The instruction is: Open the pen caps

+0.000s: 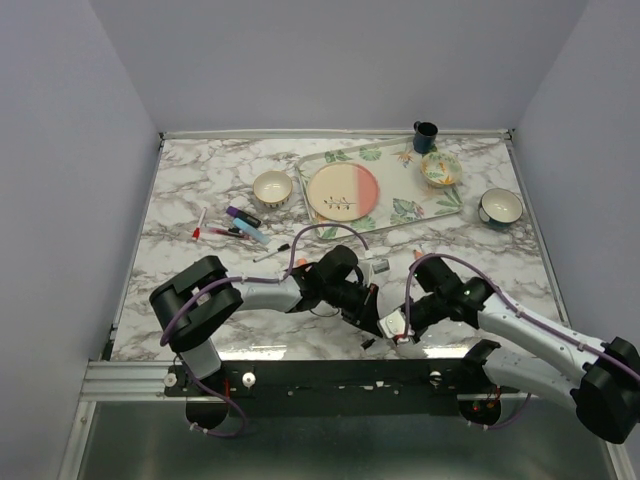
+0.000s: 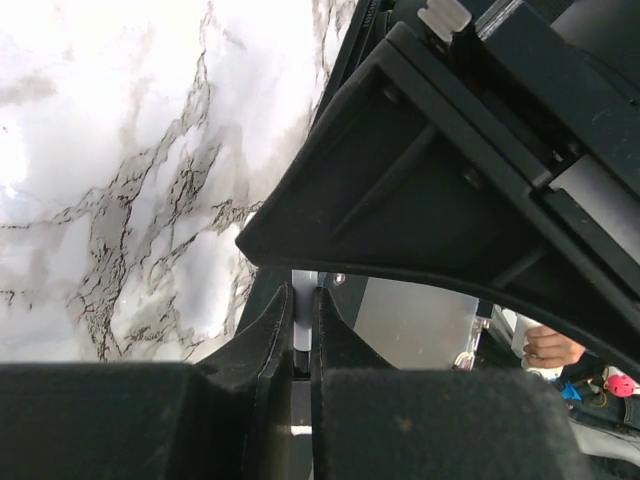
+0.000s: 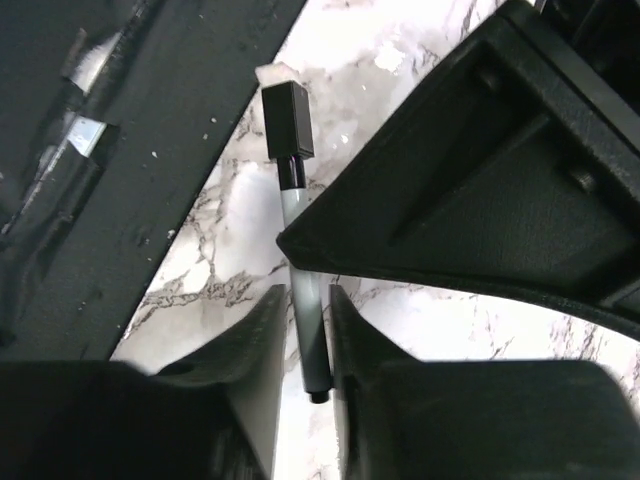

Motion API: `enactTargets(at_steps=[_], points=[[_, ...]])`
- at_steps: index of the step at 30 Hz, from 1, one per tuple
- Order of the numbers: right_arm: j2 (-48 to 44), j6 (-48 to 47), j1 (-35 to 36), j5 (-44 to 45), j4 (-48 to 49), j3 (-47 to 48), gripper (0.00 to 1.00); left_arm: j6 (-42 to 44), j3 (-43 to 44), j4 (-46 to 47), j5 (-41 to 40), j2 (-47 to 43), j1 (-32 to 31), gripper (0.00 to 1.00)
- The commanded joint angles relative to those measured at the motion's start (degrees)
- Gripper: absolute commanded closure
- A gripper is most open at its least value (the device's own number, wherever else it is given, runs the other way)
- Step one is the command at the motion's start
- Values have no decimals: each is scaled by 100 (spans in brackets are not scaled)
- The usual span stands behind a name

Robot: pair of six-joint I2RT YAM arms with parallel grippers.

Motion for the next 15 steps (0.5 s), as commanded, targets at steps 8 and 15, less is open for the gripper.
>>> enactTargets(at_steps=[8,15], points=[[7,236,152,295,76,69,99,-103,-143,159,-448,-393,49,53],[-46,773,55,391,58,376,99,256,-610,-306,-1774,-1543,190,22]])
